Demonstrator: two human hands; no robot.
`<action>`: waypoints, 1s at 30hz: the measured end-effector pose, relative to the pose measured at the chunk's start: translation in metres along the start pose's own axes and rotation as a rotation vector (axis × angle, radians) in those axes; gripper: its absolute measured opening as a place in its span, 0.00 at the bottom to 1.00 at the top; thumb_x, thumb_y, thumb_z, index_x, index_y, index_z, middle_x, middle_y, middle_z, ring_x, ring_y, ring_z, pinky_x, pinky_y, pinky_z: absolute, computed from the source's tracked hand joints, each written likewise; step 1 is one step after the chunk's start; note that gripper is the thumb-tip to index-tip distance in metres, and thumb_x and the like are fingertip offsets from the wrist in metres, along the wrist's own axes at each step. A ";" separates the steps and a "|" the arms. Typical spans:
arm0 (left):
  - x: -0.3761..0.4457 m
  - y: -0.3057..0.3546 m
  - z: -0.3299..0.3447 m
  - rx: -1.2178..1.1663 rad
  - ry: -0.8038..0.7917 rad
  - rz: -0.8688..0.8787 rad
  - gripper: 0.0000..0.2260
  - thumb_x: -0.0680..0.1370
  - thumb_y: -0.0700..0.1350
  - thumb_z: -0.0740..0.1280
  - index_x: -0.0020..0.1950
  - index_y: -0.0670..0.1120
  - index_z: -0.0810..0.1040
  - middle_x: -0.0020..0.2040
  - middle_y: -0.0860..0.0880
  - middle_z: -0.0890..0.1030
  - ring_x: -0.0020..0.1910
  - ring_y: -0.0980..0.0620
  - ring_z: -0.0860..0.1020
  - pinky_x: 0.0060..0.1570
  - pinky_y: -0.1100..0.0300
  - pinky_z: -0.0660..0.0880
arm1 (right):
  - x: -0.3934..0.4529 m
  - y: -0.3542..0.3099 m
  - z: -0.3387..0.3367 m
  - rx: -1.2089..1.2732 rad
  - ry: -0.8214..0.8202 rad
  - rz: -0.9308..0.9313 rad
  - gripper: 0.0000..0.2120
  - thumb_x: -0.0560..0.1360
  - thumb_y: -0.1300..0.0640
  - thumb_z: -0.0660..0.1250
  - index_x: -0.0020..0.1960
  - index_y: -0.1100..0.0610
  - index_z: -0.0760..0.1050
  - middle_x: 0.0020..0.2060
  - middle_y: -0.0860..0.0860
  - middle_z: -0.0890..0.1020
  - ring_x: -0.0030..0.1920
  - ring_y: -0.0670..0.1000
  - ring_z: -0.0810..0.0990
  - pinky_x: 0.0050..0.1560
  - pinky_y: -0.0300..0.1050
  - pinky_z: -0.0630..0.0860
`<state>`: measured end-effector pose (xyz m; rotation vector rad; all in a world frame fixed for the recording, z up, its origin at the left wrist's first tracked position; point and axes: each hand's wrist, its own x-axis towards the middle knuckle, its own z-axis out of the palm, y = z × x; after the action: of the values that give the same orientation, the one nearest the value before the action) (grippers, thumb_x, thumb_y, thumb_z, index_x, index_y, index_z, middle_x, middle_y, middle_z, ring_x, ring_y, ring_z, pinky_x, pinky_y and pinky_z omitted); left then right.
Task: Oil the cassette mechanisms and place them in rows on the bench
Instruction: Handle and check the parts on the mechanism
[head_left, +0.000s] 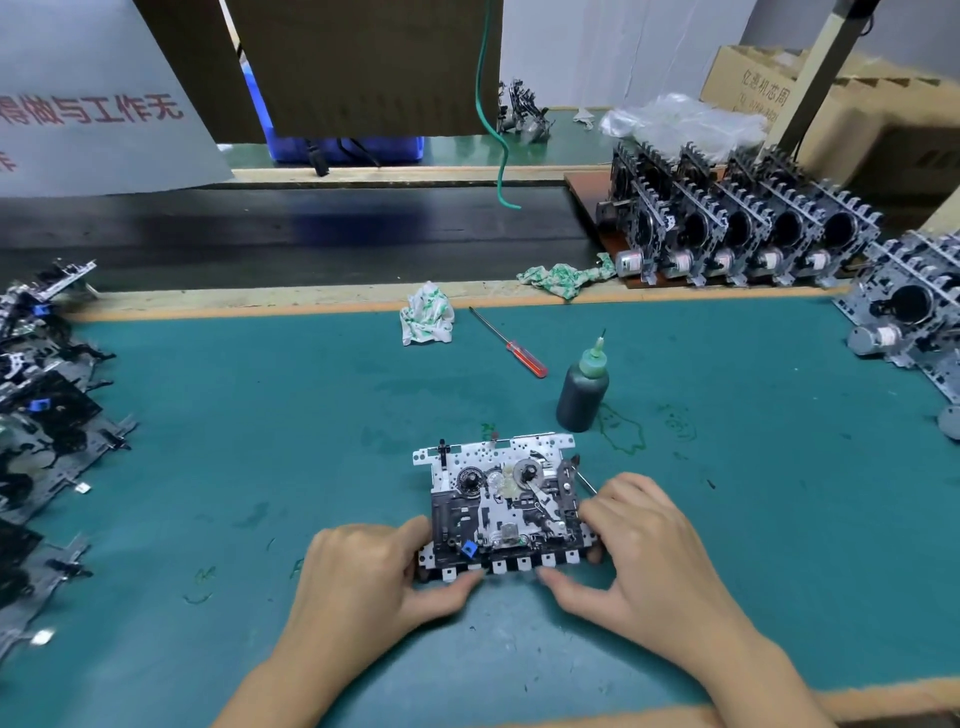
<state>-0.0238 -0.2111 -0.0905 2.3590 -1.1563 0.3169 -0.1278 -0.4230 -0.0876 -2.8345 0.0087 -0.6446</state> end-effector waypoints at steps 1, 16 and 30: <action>0.000 0.000 0.001 0.017 0.018 -0.014 0.22 0.65 0.63 0.64 0.25 0.47 0.64 0.17 0.52 0.65 0.16 0.50 0.66 0.18 0.66 0.64 | 0.000 0.000 -0.001 0.016 -0.013 0.000 0.22 0.64 0.38 0.66 0.29 0.54 0.65 0.26 0.47 0.68 0.31 0.51 0.67 0.42 0.42 0.67; 0.003 0.011 0.003 0.074 0.010 -0.191 0.24 0.60 0.69 0.62 0.25 0.48 0.66 0.16 0.49 0.65 0.15 0.49 0.69 0.18 0.63 0.64 | 0.000 0.000 -0.003 0.064 -0.031 -0.006 0.23 0.63 0.37 0.67 0.27 0.54 0.65 0.27 0.44 0.65 0.31 0.49 0.68 0.37 0.36 0.60; 0.003 0.006 -0.003 -0.053 -0.080 -0.064 0.25 0.57 0.75 0.62 0.31 0.55 0.62 0.19 0.53 0.68 0.19 0.55 0.69 0.19 0.63 0.68 | -0.001 -0.003 0.001 -0.047 0.056 0.060 0.28 0.62 0.30 0.63 0.25 0.54 0.65 0.24 0.48 0.68 0.28 0.50 0.69 0.35 0.40 0.60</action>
<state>-0.0266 -0.2143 -0.0846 2.3756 -1.1090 0.1694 -0.1285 -0.4198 -0.0883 -2.8482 0.1194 -0.7189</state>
